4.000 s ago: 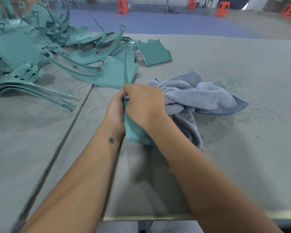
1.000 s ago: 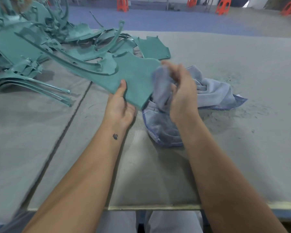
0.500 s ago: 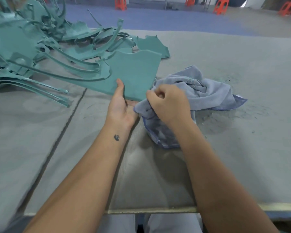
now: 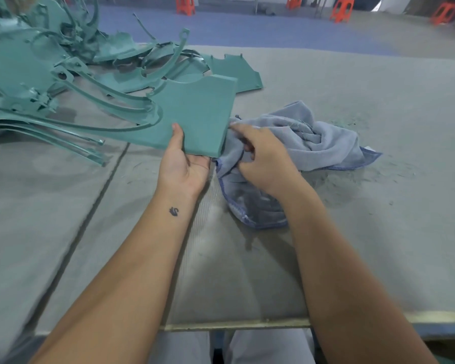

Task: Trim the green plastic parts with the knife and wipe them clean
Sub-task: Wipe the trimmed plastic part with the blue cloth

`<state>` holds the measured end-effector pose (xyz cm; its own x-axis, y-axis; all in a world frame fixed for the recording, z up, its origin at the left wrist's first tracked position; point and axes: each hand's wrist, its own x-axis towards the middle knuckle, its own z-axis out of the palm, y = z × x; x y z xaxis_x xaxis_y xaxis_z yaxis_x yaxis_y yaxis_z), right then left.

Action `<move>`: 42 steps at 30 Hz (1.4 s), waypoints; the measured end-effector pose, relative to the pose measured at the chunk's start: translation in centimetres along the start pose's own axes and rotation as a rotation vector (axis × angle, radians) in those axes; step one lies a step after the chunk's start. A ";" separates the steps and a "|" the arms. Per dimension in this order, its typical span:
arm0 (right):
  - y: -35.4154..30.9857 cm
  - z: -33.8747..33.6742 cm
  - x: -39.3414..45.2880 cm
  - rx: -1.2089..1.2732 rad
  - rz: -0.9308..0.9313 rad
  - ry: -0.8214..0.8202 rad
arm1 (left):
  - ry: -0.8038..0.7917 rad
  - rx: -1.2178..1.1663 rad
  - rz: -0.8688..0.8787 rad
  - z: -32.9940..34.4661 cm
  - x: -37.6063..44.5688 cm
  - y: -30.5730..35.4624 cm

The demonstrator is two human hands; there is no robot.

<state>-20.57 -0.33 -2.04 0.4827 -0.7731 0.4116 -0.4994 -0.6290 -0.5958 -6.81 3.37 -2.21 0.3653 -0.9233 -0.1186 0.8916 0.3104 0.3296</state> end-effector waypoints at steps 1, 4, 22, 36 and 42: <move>0.1 0.3 0.1 -0.112 -0.027 -0.025 | 0.002 0.012 0.004 0.0 0.0 0.0; -0.3 0.7 0.2 -0.150 -0.006 0.118 | 0.025 0.009 0.011 -0.1 0.0 0.0; -1.7 0.7 0.5 0.703 0.403 0.024 | -0.136 0.176 -0.091 0.1 -0.7 -0.7; -0.9 -0.1 0.9 0.749 0.437 0.276 | -0.094 0.277 -0.149 0.2 -1.1 -0.5; 0.2 -1.0 1.1 0.970 0.448 0.338 | -0.098 0.344 -0.150 0.2 -1.3 -0.8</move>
<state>-20.89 -1.40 -0.99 0.1059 -0.9890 0.1036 0.2647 -0.0724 -0.9616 -8.06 4.26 -2.17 0.1953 -0.9751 -0.1050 0.7854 0.0914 0.6122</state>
